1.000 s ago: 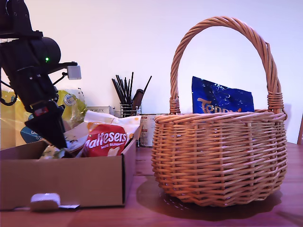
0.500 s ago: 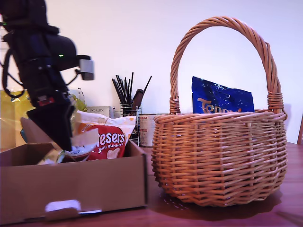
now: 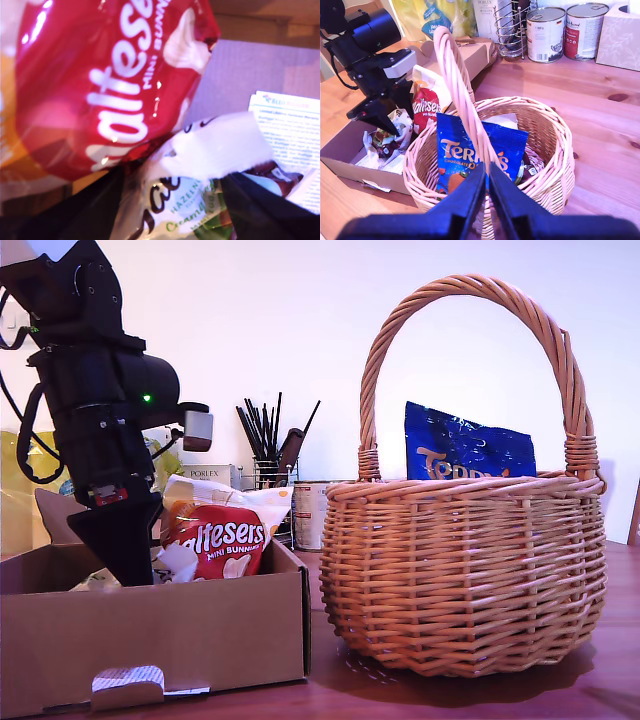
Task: Move the bags of Easter eggs from the cardboard box on the left into the woven basket on the right side.
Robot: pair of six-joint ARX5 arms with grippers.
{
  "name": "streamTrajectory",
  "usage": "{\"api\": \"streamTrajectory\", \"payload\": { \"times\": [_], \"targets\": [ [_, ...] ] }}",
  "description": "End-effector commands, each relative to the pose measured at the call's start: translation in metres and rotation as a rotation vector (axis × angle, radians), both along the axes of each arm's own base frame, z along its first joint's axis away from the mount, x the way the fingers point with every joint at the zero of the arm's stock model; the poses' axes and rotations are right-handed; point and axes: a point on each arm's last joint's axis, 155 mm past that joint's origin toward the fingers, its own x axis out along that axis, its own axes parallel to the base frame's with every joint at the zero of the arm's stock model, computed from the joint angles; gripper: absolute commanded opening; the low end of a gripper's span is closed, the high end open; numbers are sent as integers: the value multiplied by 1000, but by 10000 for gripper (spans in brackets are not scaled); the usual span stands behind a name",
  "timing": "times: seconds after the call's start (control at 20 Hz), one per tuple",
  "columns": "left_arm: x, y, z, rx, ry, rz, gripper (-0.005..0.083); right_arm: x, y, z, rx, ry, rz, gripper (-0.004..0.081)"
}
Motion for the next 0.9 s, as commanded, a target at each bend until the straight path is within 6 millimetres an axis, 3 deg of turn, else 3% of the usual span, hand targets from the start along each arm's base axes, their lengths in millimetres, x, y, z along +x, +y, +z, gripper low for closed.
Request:
{"api": "streamTrajectory", "payload": {
  "times": [0.0,0.05,0.2,0.3,0.55,0.85],
  "targets": [
    [-7,3,-16,23,45,-2,540,-1,2,9,0,-29,12,-12],
    [-7,3,-16,23,45,-2,477,-1,2,9,0,-29,11,-12],
    [-7,3,-15,22,42,-3,174,-1,2,9,0,-29,11,-12],
    [-6,3,-15,25,39,-7,88,-1,2,9,0,-29,11,-12],
    [-4,12,-5,77,35,0,72,-1,2,9,0,-29,11,-12],
    [9,14,40,110,47,100,71,-1,2,9,0,-29,11,-12]
  ]
}}
